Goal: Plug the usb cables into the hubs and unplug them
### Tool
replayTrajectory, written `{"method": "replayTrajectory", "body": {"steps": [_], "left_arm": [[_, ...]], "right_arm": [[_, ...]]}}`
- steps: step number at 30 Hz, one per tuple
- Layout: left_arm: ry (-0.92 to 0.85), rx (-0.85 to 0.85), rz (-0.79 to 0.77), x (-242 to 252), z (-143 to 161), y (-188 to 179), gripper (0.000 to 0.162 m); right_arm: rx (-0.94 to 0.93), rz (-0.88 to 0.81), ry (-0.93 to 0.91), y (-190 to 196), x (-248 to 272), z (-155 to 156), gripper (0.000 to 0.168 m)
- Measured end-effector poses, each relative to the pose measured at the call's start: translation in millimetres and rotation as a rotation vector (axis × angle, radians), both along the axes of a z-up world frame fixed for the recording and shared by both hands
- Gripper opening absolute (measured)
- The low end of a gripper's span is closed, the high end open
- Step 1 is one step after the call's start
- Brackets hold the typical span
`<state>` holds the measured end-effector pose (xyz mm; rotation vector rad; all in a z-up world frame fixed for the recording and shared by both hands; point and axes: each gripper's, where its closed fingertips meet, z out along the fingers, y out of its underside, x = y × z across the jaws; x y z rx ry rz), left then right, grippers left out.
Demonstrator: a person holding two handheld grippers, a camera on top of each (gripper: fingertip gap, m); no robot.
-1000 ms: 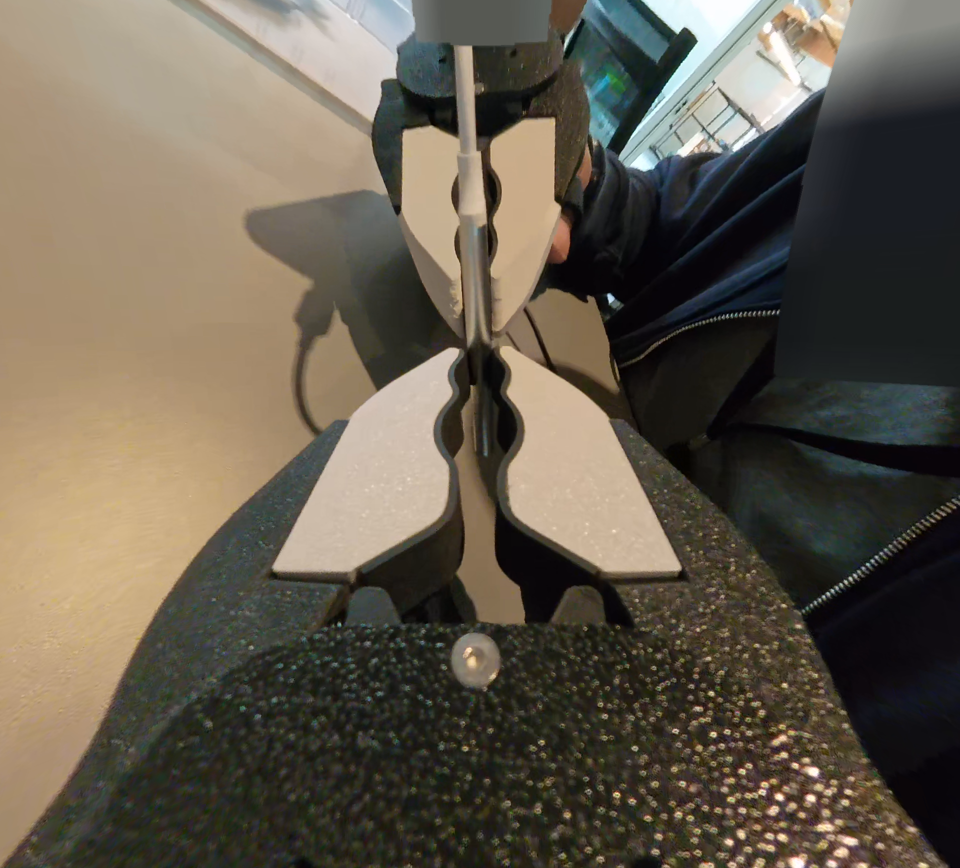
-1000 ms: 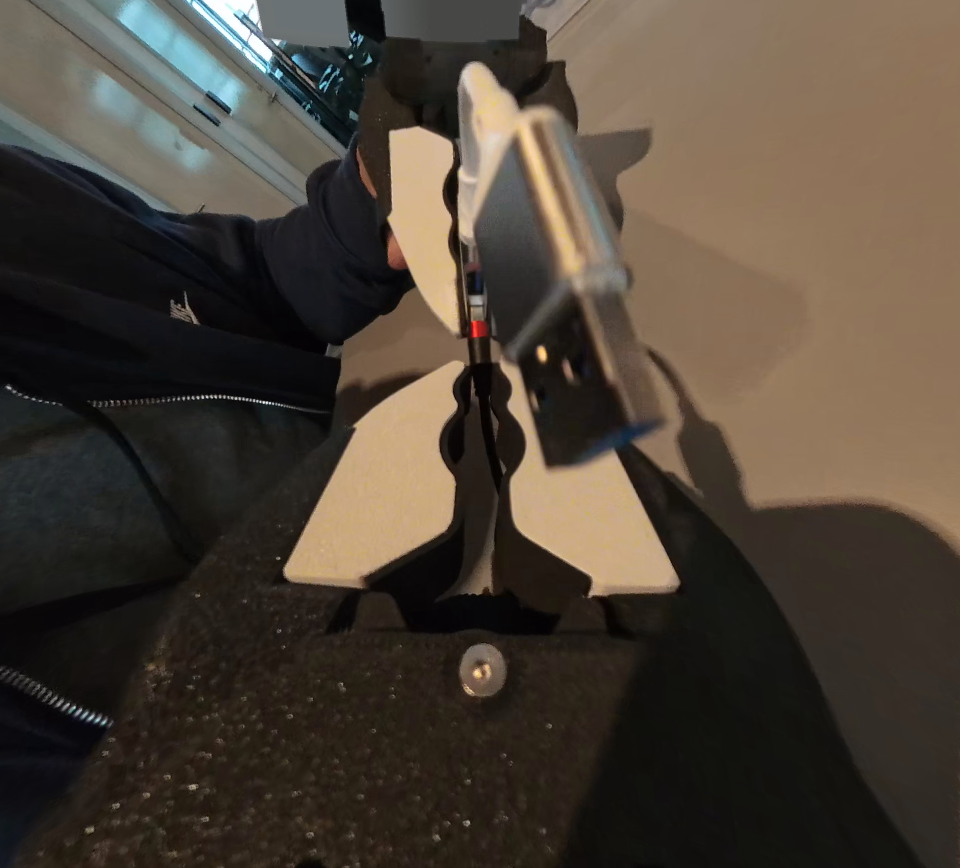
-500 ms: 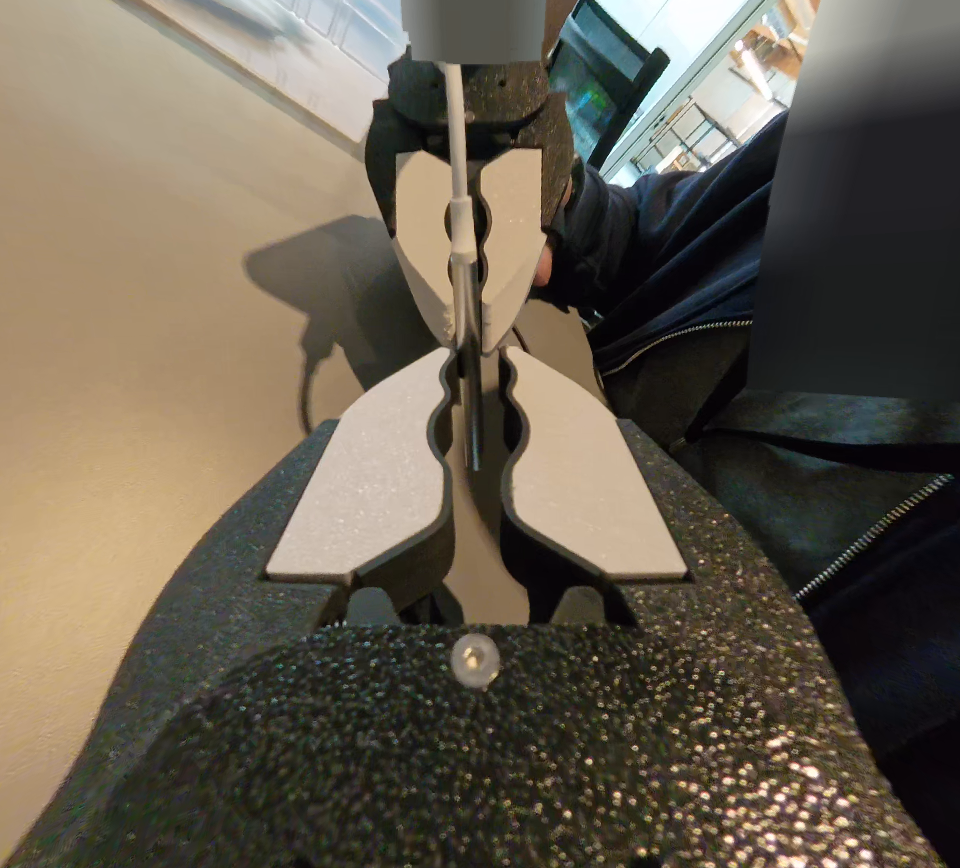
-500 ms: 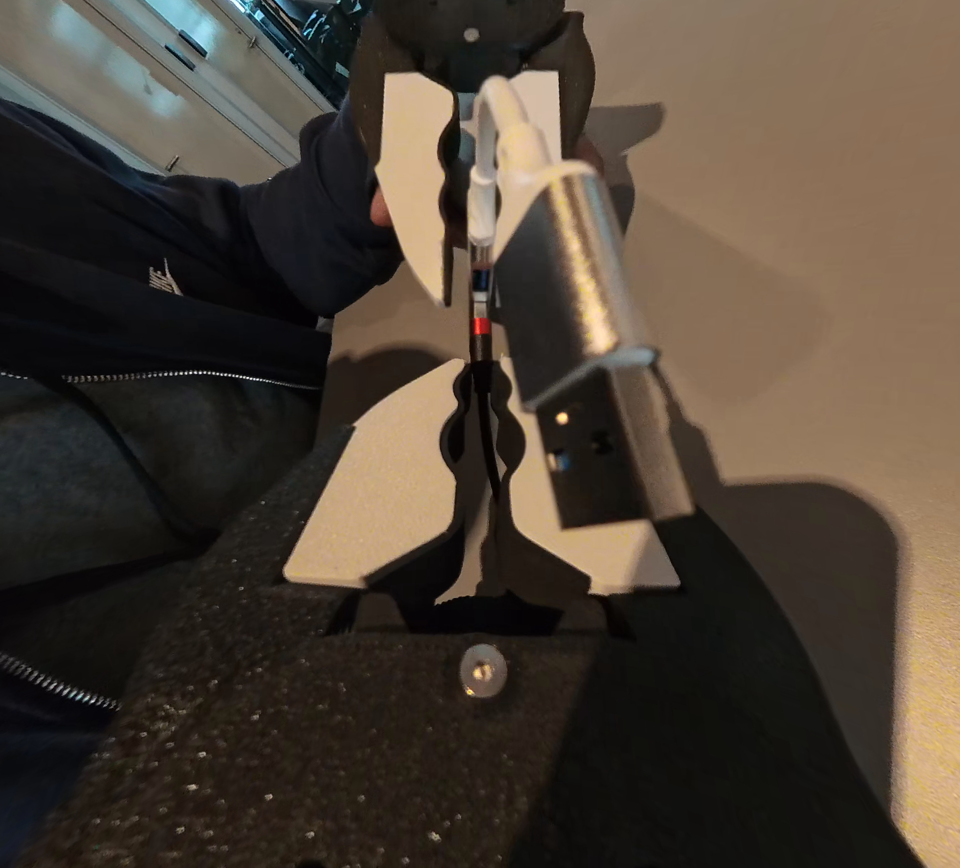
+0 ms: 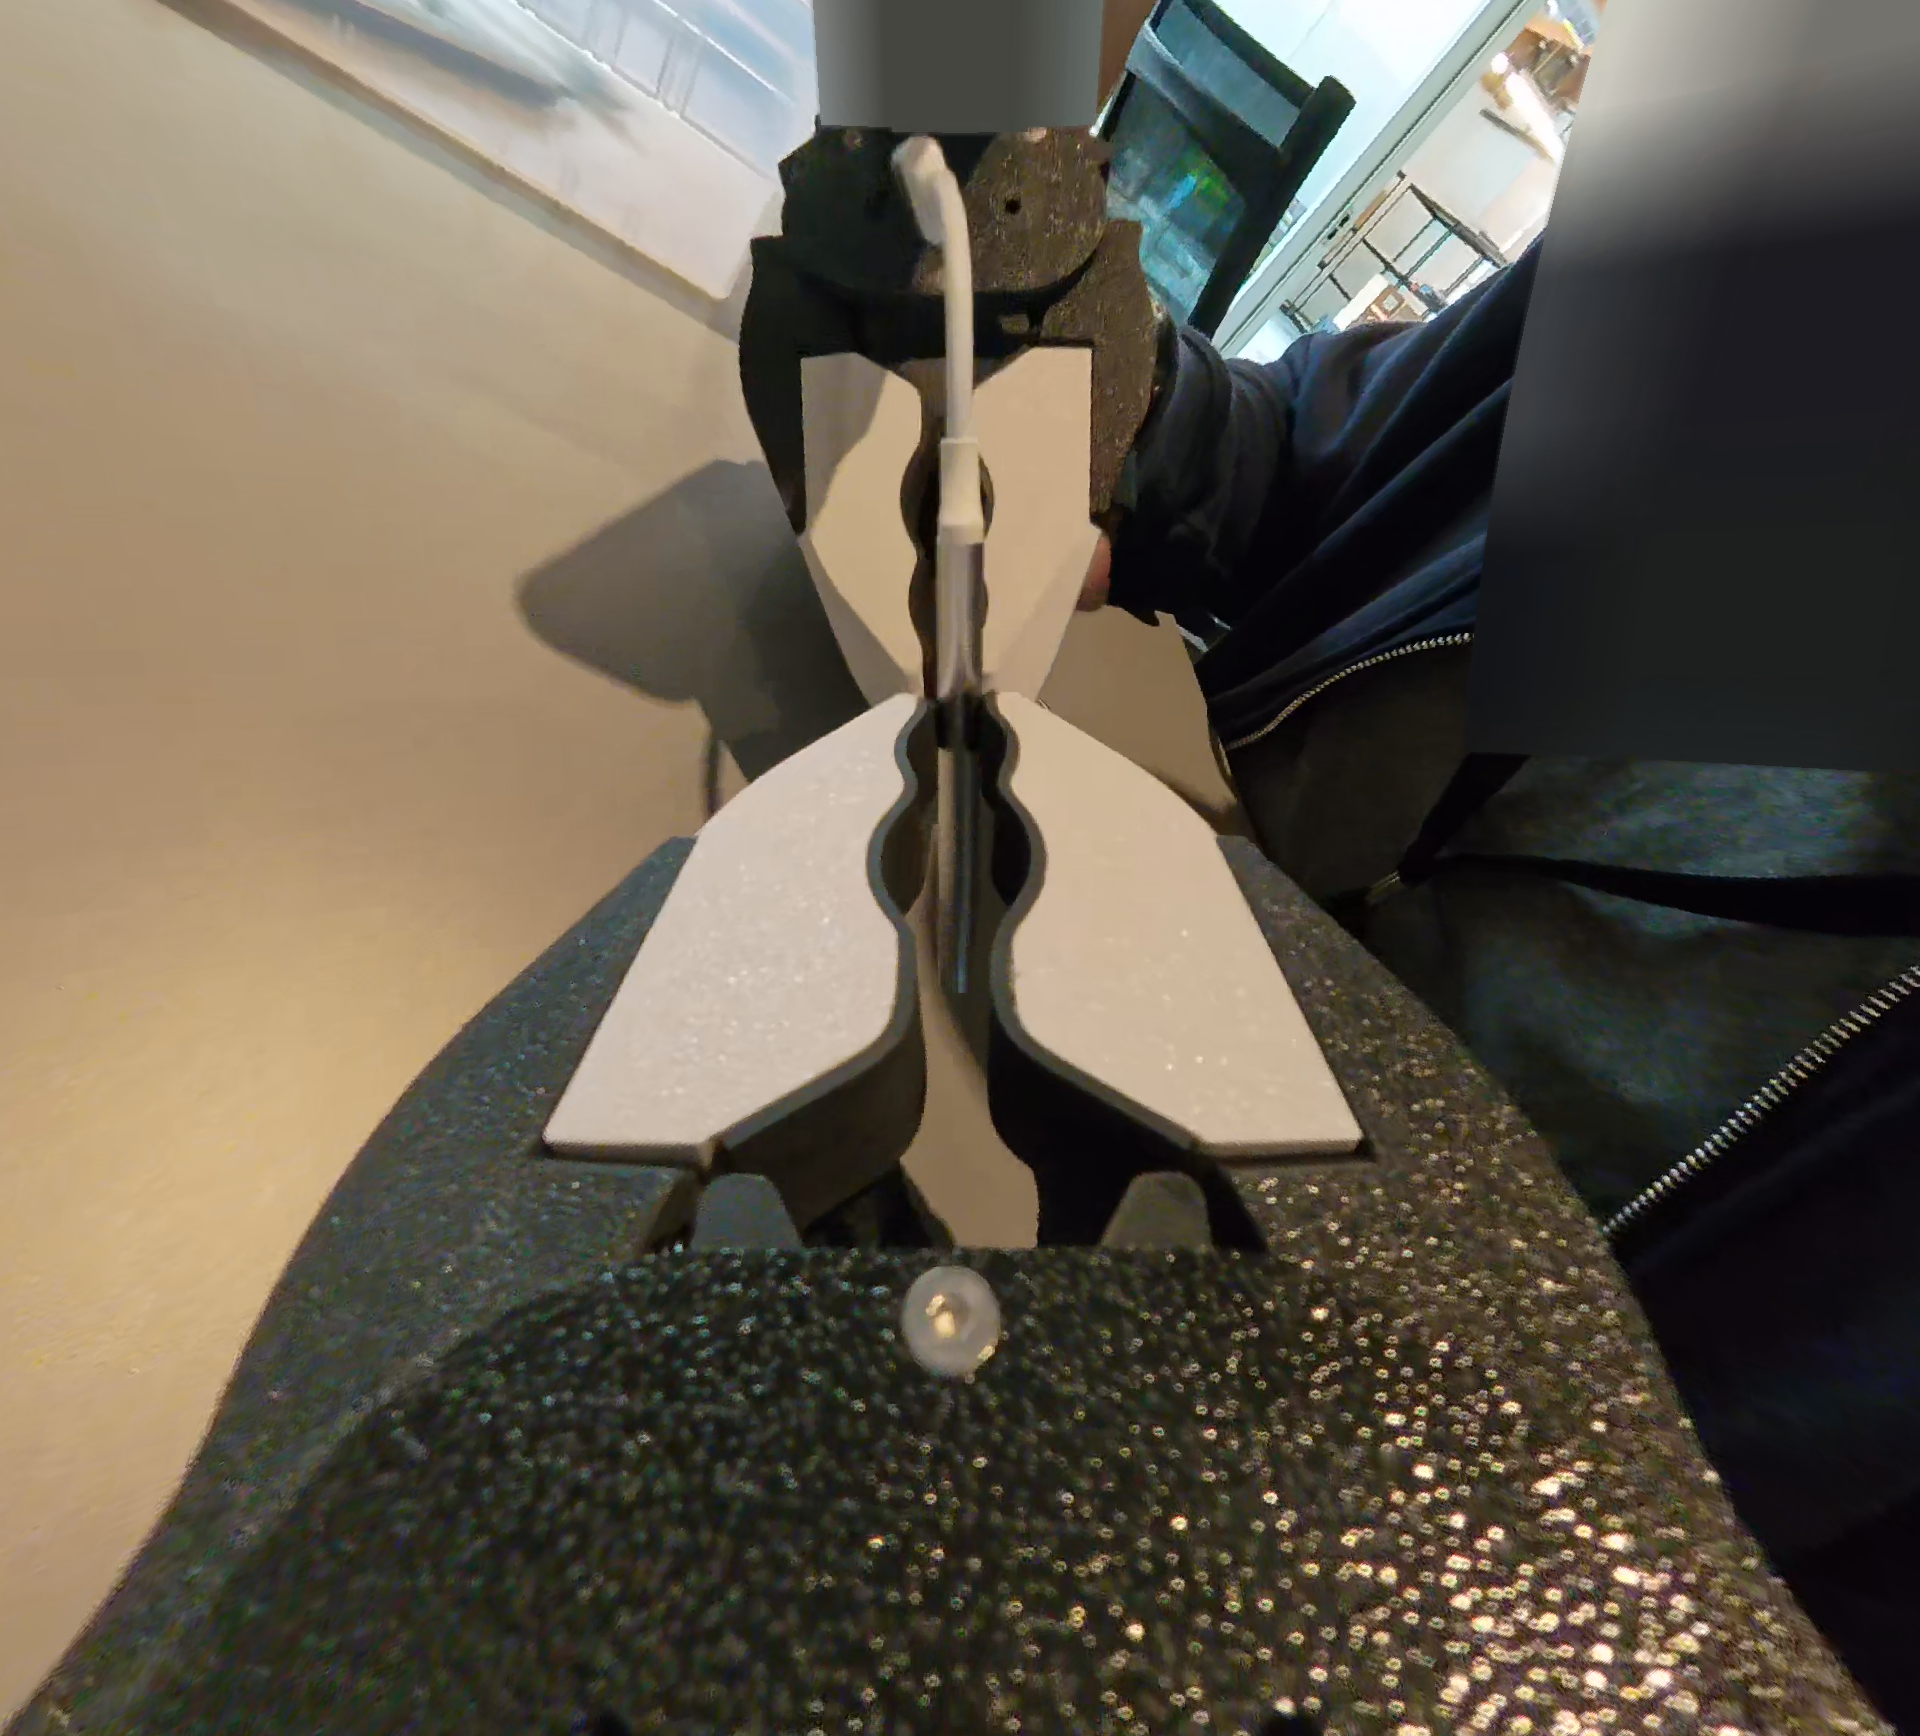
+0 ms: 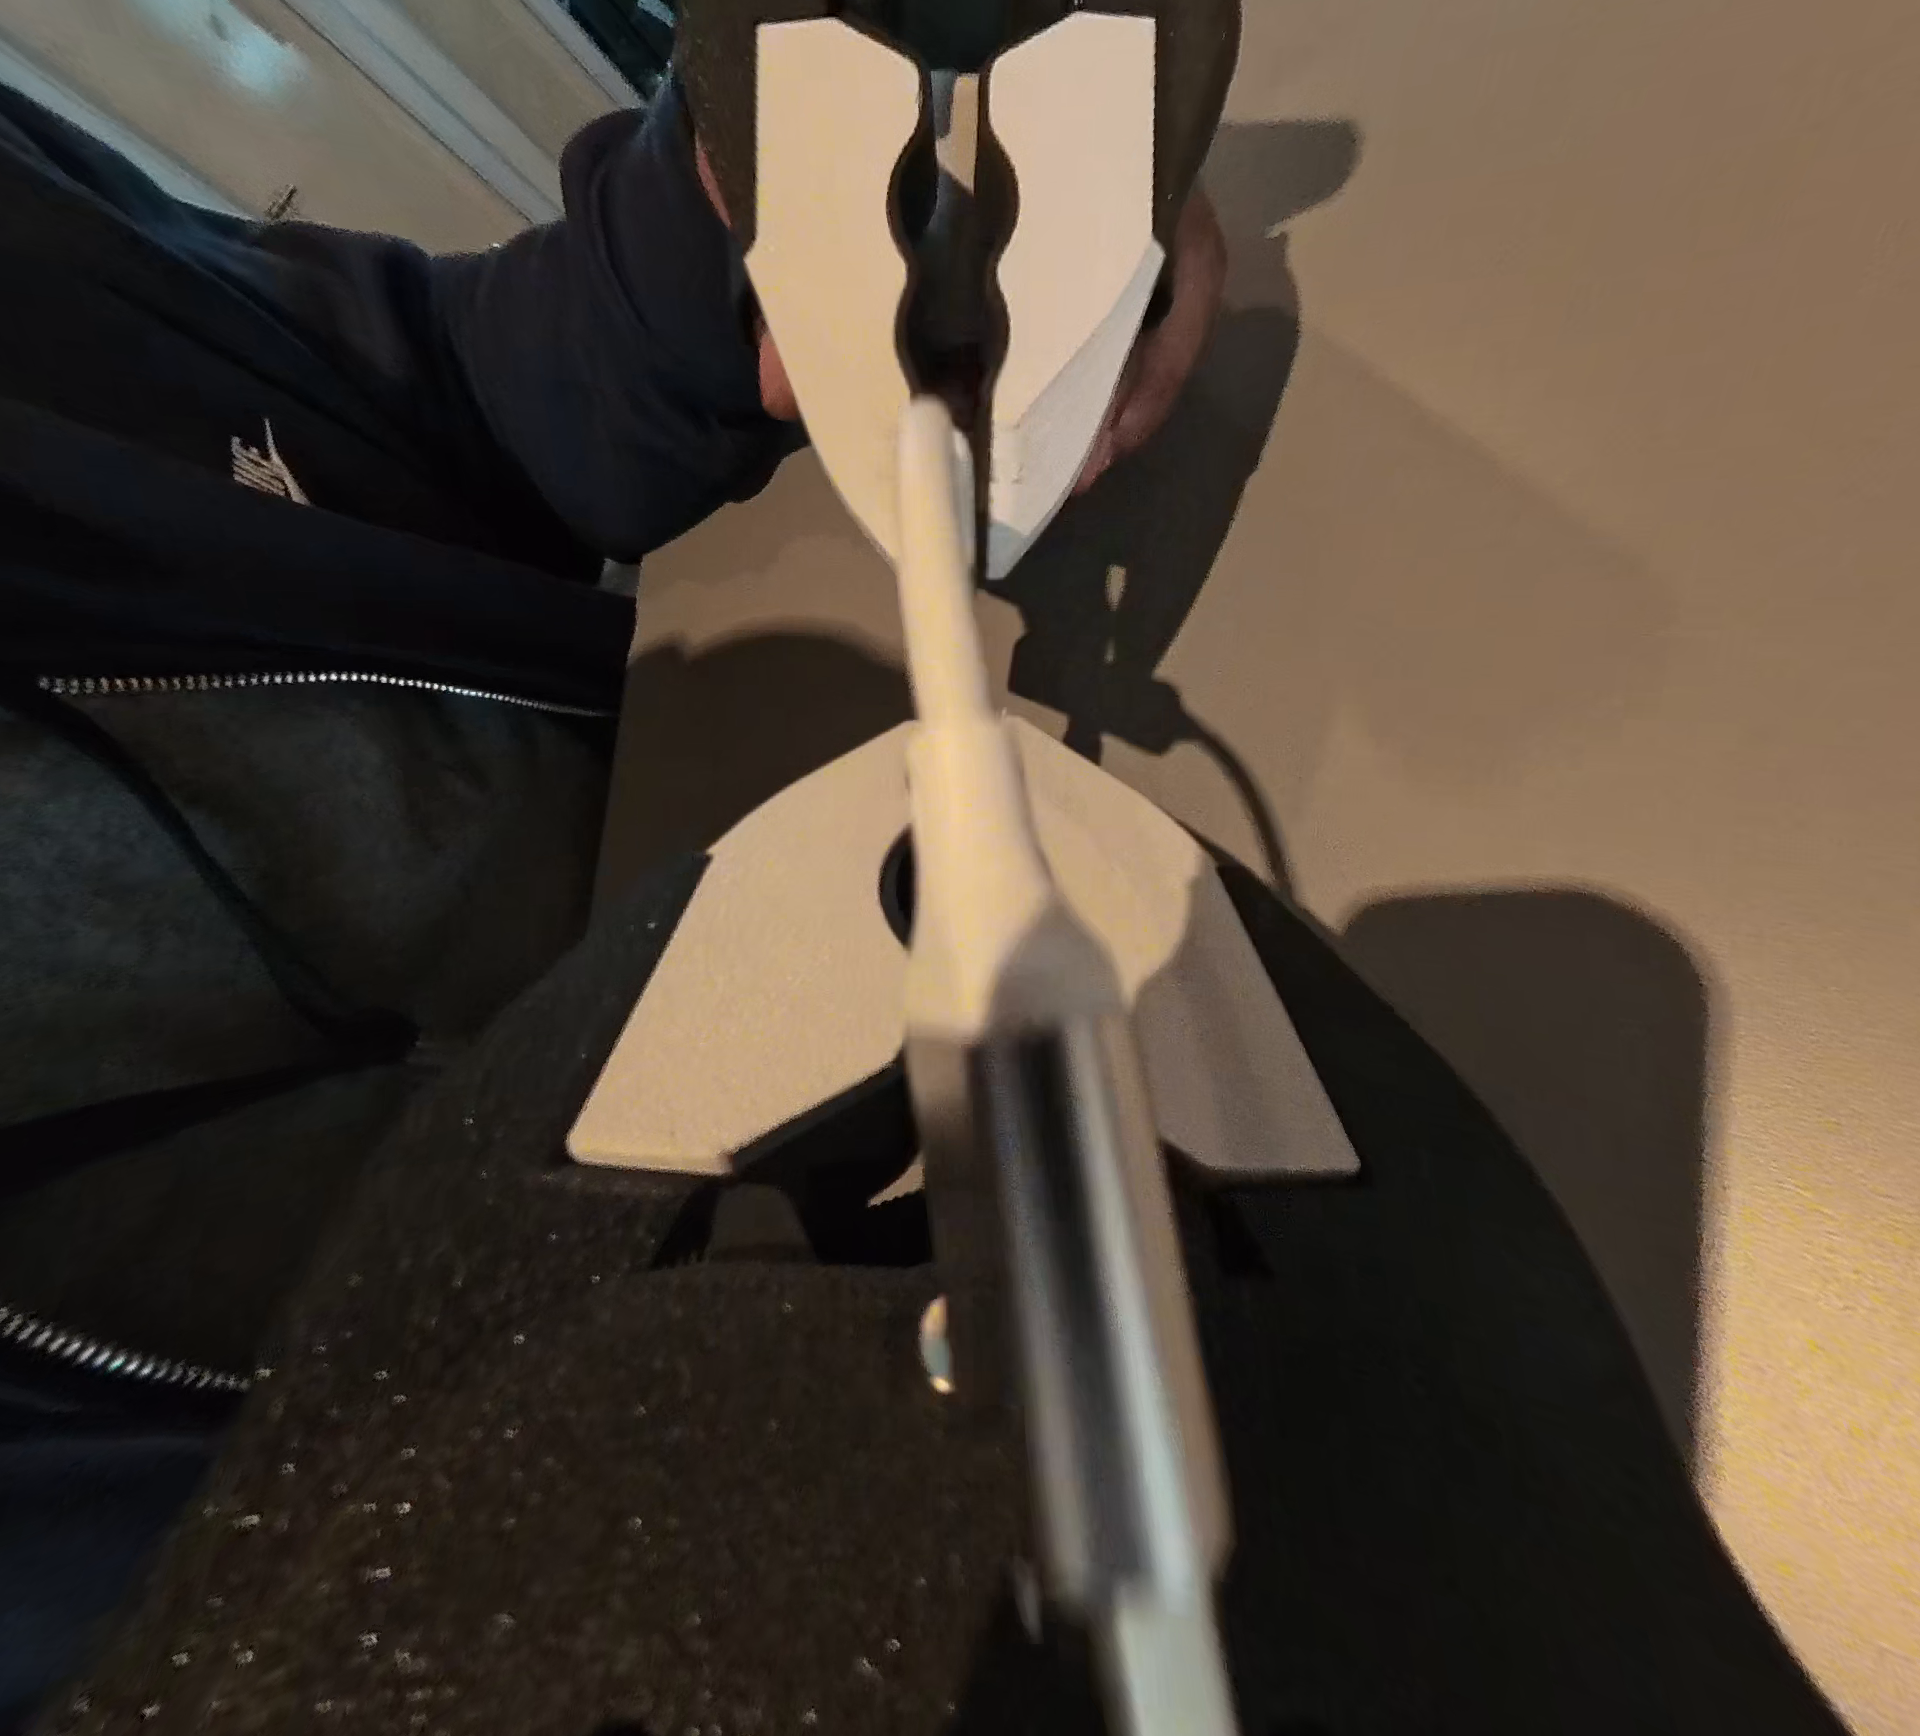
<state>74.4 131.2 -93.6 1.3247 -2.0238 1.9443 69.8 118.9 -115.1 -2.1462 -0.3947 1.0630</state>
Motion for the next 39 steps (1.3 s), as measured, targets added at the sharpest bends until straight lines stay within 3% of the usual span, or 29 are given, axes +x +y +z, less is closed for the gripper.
{"method": "replayTrajectory", "body": {"steps": [18,25,28,31,36,39], "left_arm": [[0.045,0.013,0.012,2.9,-9.9,-0.3,0.007],[0.053,-0.144,0.106,14.4,2.7,11.8,0.007],[0.057,-0.206,0.14,17.2,7.2,17.3,0.007],[0.053,-0.27,0.193,20.7,12.1,27.7,0.007],[0.048,-0.327,0.198,20.6,16.8,29.7,0.007],[0.044,-0.353,0.206,21.9,18.8,30.4,0.007]], "right_arm": [[-0.045,-0.013,-0.015,2.6,-0.4,-11.7,0.004],[0.019,-0.113,0.065,13.7,11.9,5.2,0.003],[0.018,-0.139,0.081,15.8,15.8,7.4,0.017],[0.017,-0.145,0.085,15.7,17.9,8.6,0.02],[0.064,-0.198,0.139,20.0,26.1,20.5,0.003],[0.072,-0.201,0.18,20.2,27.4,24.4,0.003]]}}
